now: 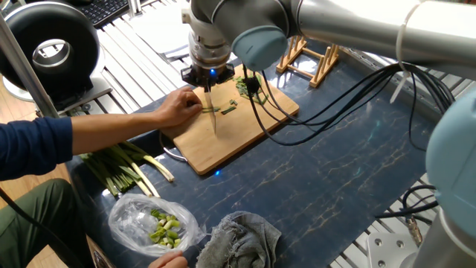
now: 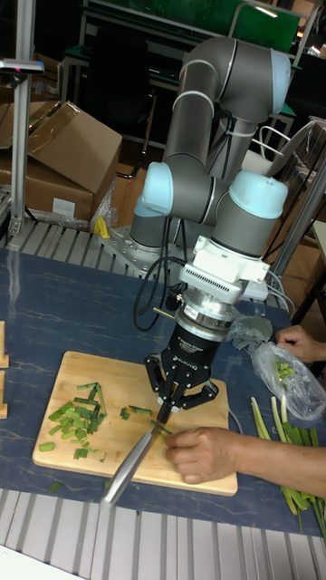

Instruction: Chop the scallions

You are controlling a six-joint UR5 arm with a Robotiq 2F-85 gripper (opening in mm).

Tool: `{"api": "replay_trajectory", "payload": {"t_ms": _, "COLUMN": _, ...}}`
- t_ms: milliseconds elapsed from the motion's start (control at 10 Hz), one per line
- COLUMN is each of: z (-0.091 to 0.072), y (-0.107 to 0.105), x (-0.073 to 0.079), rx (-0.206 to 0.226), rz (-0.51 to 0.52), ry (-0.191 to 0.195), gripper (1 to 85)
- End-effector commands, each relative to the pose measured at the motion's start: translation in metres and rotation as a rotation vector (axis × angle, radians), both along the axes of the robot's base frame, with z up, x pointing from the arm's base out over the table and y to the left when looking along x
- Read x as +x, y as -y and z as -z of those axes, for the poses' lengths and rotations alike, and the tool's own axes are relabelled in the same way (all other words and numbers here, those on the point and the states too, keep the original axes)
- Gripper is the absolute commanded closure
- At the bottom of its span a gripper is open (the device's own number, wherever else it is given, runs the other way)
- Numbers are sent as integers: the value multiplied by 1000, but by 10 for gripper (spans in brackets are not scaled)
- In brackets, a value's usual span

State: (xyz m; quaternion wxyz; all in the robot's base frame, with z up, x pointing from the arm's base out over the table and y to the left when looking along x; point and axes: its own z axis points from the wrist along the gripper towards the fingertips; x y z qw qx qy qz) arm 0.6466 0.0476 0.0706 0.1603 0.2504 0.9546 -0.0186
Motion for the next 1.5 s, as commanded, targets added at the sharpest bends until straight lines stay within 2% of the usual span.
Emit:
{"api": "replay_trajectory", "payload": {"t_ms": 0, "z": 1, "y": -1, "x": -10, "rx": 4, "rz": 12, "ry": -18, "gripper": 843}}
{"api": "replay_trajectory", "payload": {"t_ms": 400, "z": 1, "y": -6, "x": -18, "rx": 22, "rz": 15, "ry": -49, "gripper": 843}}
{"api": "replay_trajectory", "payload": {"t_ms": 700, "z": -1, "y": -15, "x": -30, "rx": 51, "rz": 19, "ry": -89, "gripper": 843}}
{"api": "replay_trajectory", "payload": {"t_ms": 1200, "z": -5, "y": -19, "x": -36, "rx": 63, "rz": 19, "ry": -107, "gripper": 843}}
{"api": "replay_trajectory", "payload": {"t_ms": 1300, "z": -5, "y": -17, "x": -36, "rx": 55, "rz": 14, "ry": -106, "gripper": 843}}
{"api": "replay_trajectory", "payload": {"t_ms": 1400, "z": -7, "y": -12, "x": -31, "rx": 33, "rz": 9, "ry": -87, "gripper": 843}}
